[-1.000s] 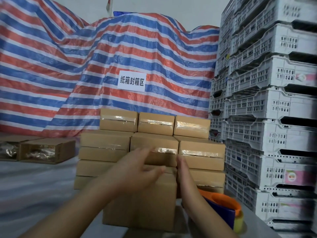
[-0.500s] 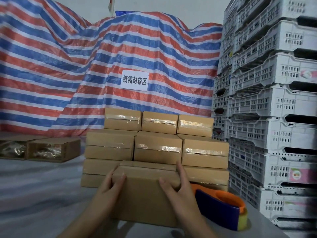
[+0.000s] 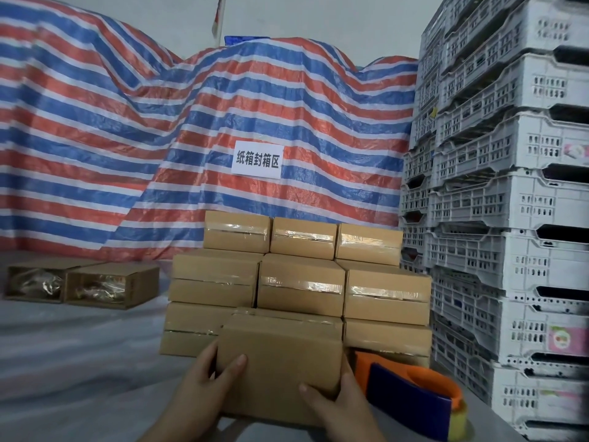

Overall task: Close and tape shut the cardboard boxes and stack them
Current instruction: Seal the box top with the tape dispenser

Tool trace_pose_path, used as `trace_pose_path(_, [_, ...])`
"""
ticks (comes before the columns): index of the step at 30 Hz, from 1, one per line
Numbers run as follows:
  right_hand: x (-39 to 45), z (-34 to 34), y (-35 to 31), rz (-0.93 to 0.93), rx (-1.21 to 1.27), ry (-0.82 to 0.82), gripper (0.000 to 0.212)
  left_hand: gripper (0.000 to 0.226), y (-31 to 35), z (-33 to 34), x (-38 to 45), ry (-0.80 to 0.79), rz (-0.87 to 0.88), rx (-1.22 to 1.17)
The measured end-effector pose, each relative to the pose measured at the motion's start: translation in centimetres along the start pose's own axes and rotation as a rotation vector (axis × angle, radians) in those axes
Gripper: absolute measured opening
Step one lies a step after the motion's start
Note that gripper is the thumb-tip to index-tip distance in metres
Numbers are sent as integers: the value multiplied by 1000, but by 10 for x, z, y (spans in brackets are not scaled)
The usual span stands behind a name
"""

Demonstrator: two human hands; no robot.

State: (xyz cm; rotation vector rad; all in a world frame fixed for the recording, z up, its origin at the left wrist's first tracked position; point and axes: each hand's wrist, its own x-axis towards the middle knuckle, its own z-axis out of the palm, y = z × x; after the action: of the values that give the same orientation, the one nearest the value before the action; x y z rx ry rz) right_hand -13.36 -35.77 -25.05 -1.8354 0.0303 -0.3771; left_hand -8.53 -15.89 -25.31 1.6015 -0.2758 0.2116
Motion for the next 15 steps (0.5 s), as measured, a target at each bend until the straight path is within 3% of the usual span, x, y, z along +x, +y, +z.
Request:
trace_pose_path(7, [11,5,-34,-217,164,86,97,58,68,-13,0,229,214,-41])
trace_pose_path(10, [36,1,-70,-392,179,40,102,38,116,-23,21,275,339,-79])
trace_pose_path(12, [57,0,-94,-504,108,-18,100,34,144,-32,47,304,358,-110])
trace_pose_path(15, [90,7,-124,-627,-10,-26,86,56,175,-47,92,322,291,-146])
